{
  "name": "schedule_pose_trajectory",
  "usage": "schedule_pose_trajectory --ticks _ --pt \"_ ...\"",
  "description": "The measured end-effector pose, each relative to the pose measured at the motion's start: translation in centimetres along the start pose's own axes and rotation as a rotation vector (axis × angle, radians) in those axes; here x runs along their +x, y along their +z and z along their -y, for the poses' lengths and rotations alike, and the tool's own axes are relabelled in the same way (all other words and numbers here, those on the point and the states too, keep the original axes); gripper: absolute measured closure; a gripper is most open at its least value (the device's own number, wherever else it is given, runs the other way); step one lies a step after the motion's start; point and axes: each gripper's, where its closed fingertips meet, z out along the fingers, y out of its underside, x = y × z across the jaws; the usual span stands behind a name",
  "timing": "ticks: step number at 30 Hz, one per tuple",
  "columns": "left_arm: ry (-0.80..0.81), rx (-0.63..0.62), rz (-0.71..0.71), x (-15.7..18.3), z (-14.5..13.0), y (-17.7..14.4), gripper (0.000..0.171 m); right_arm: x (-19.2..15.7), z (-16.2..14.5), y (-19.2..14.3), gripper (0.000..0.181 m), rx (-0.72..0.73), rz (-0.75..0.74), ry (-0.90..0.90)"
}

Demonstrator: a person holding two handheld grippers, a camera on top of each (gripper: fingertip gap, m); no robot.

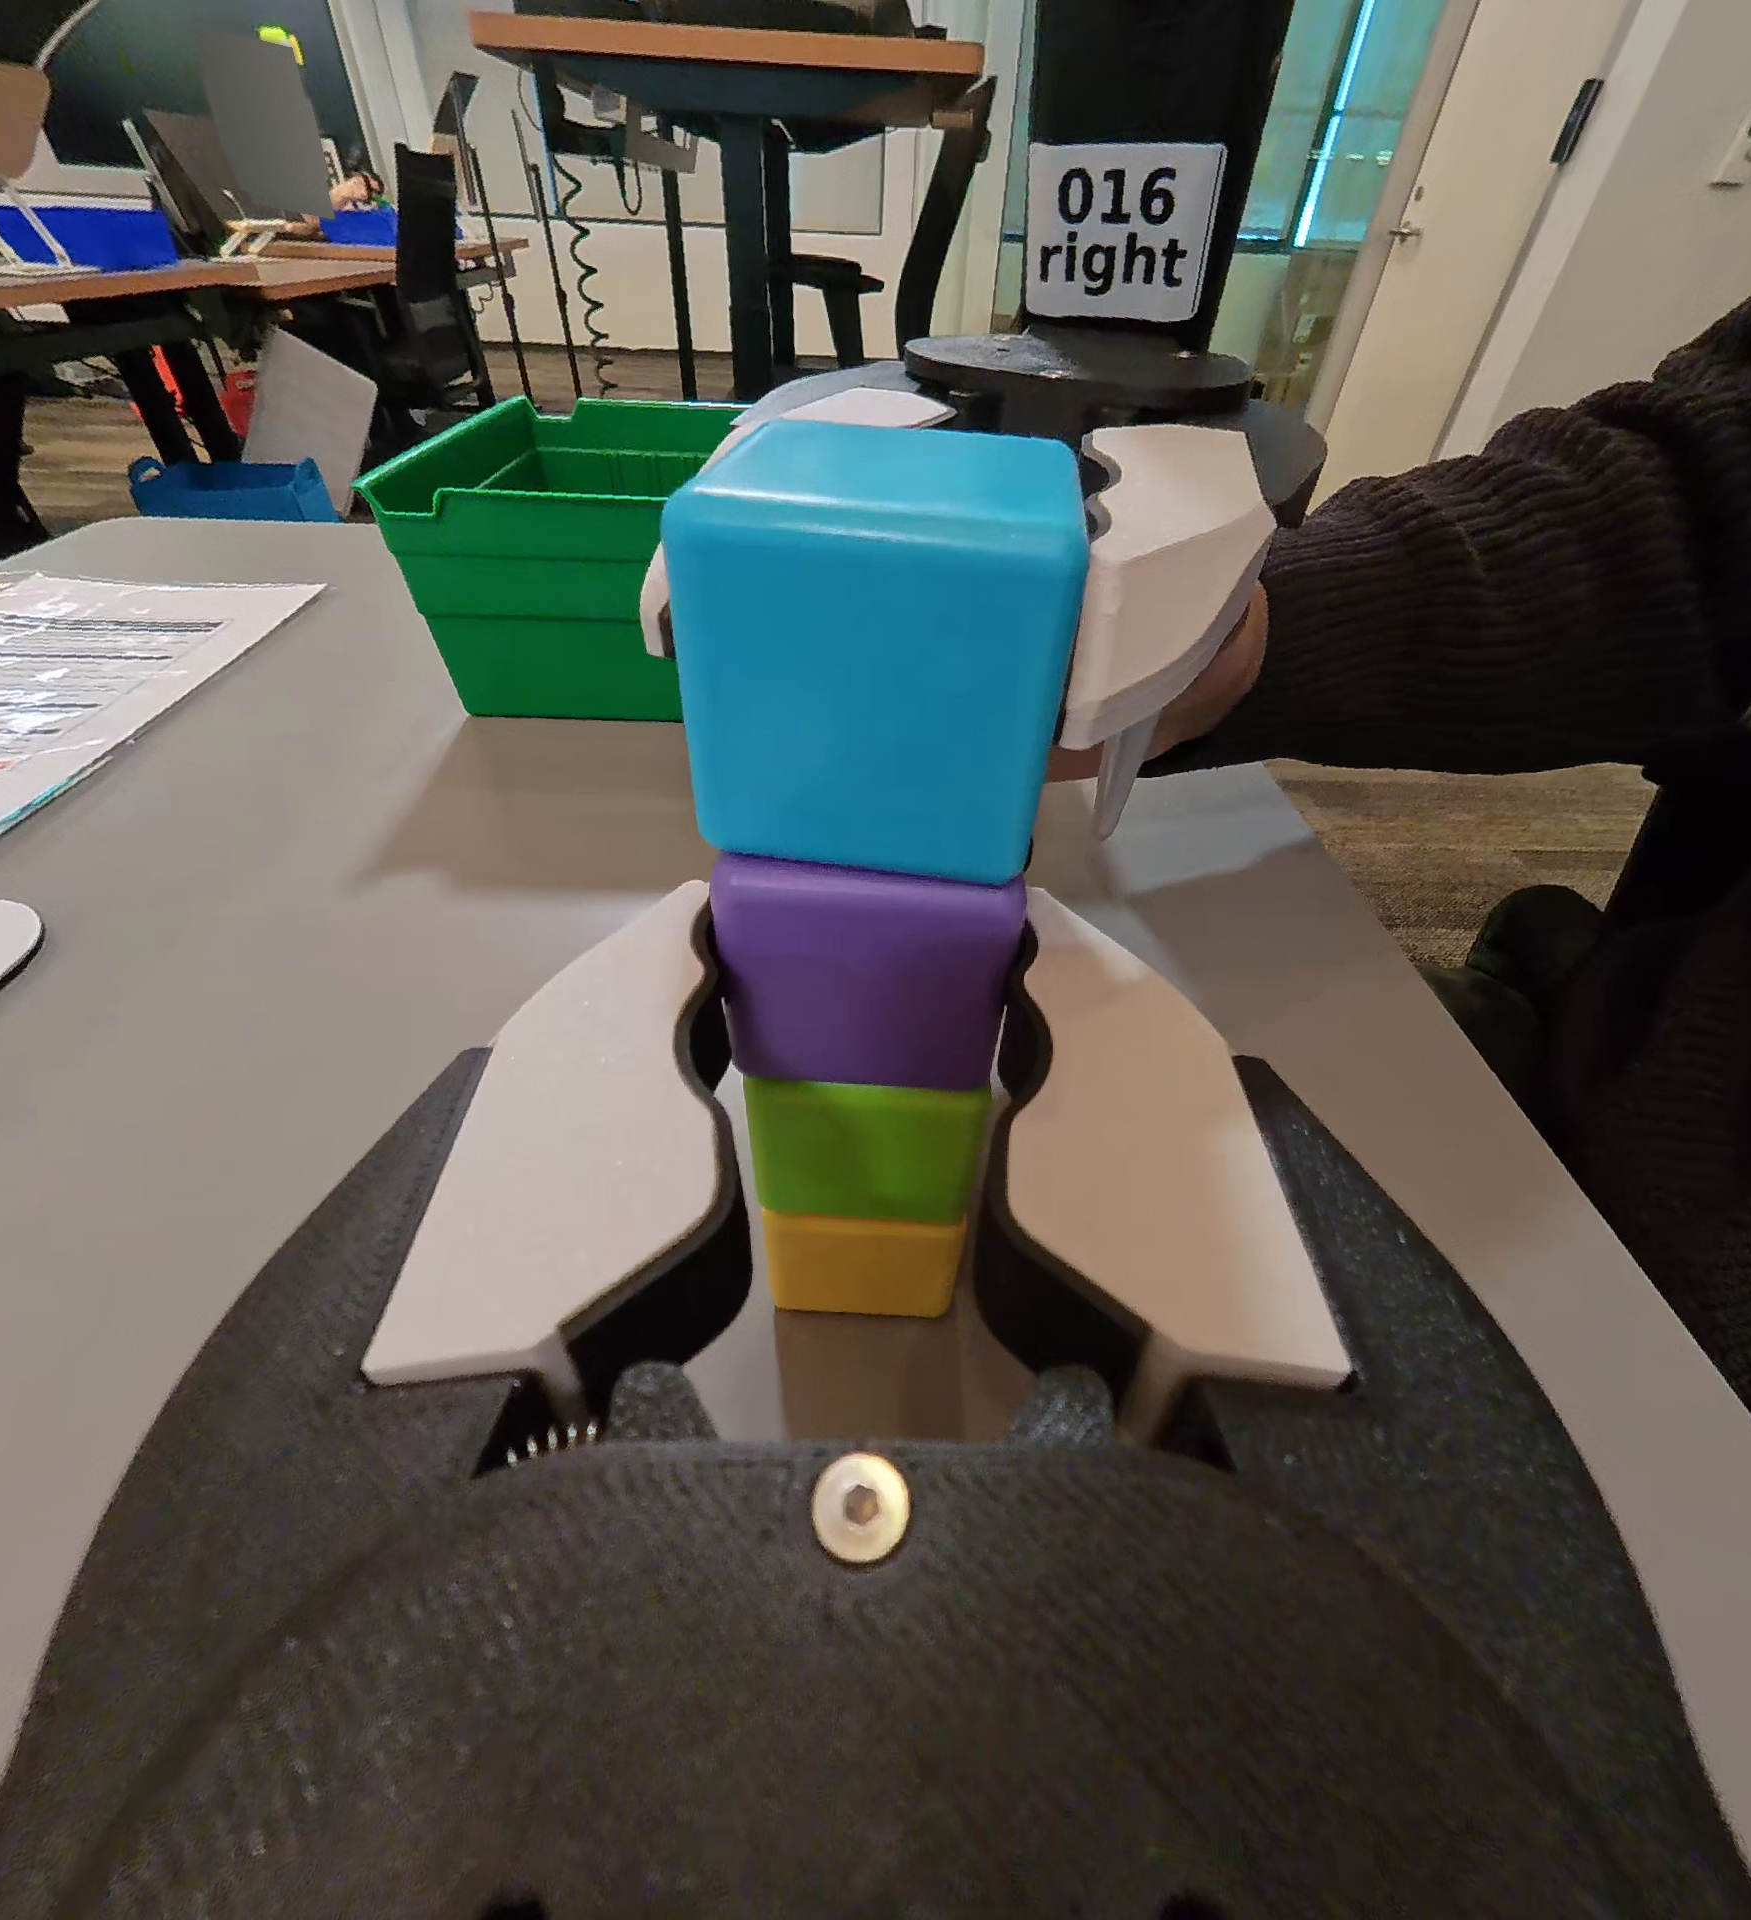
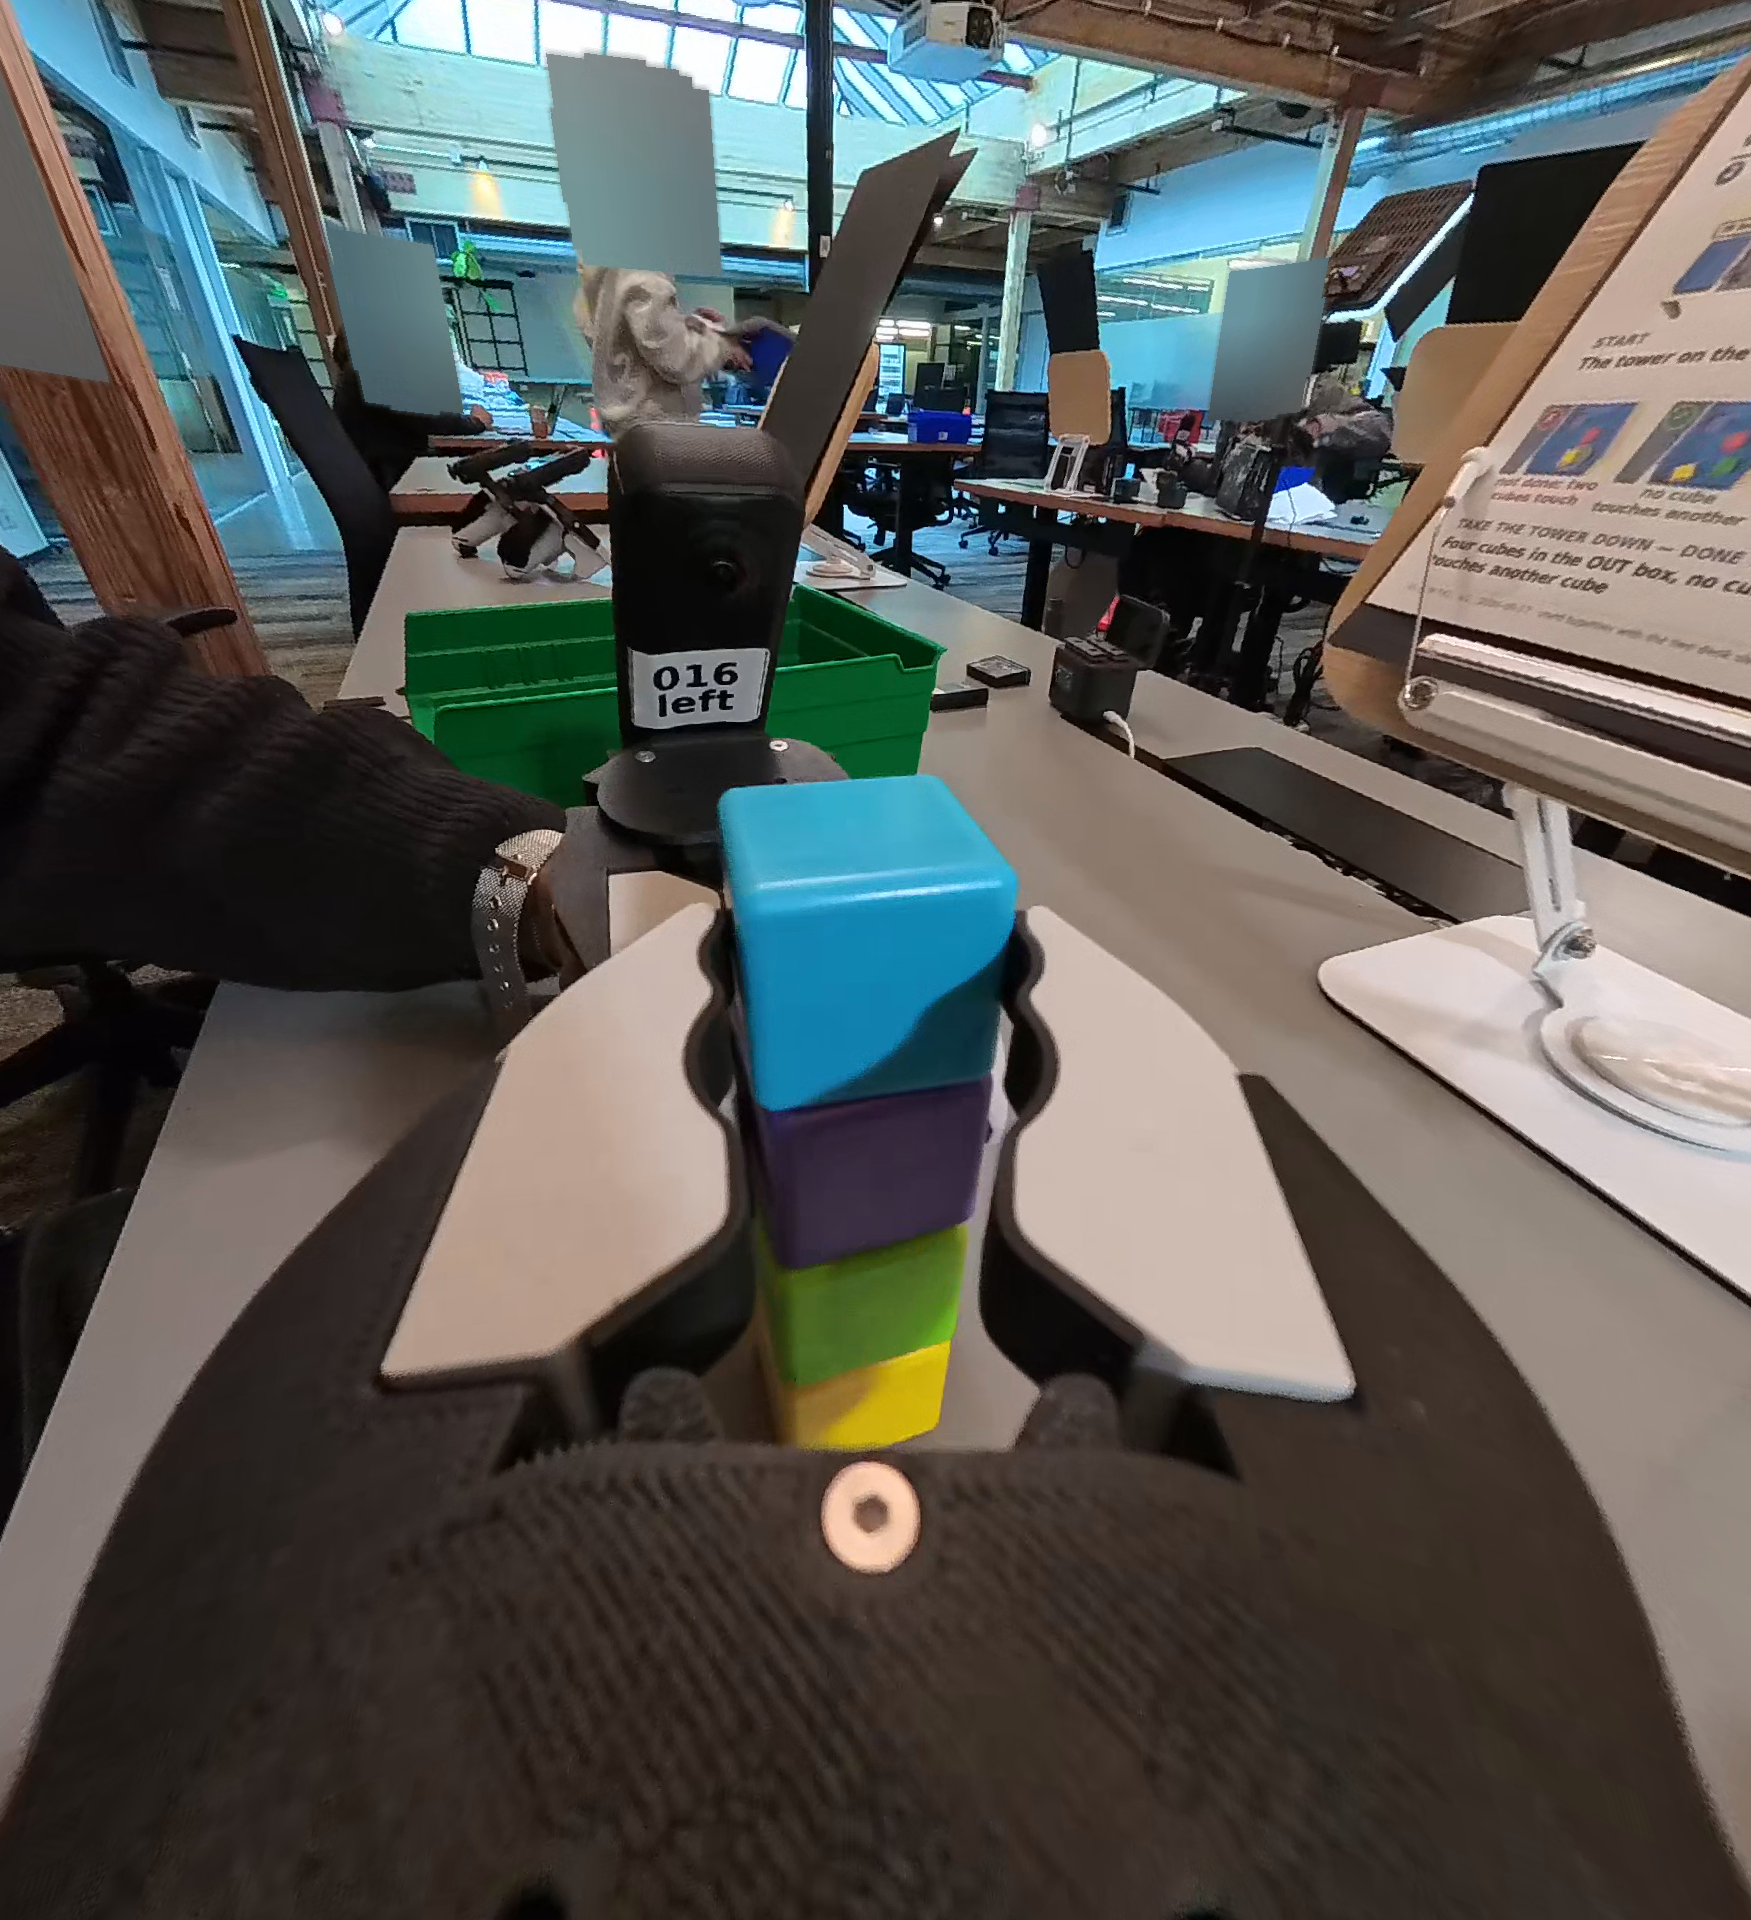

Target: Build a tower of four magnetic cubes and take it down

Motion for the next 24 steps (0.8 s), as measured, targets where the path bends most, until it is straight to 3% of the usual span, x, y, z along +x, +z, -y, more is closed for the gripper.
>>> schedule_pose_trajectory --ticks 5,9,14,16,19,22,24 --pt "-0.007 0.004 -0.001 -0.1 0.0 0.0 0.121 0.2 0.9 -0.2 0.130 0.045 -0.038 -0.017" --pt "-0.002 0.004 0.001 -0.1 0.0 0.0 0.121 1.6 6.9 -2.7 0.130 0.263 -0.110 0.038" --pt "-0.005 0.006 0.000 0.0 0.0 0.0 0.121 6.5 12.0 -9.0 0.130 0.212 -0.365 -0.150" --pt "-0.011 0.002 -0.003 0.0 -0.1 0.0 0.120 9.4 12.8 -12.4 0.130 0.138 -0.501 -0.186" --pt "-0.037 0.014 -0.016 0.0 -0.2 -0.1 0.120 14.1 10.8 -16.9 0.130 -0.114 -0.693 -0.176" --pt "-0.042 0.013 -0.021 0.0 -0.2 -0.2 0.120 19.4 5.8 -21.4 0.130 -0.464 -0.851 -0.181" --pt "-0.037 0.006 -0.015 0.0 -0.2 -0.2 0.120 22.2 0.9 -23.6 0.130 -0.724 -0.856 -0.124"
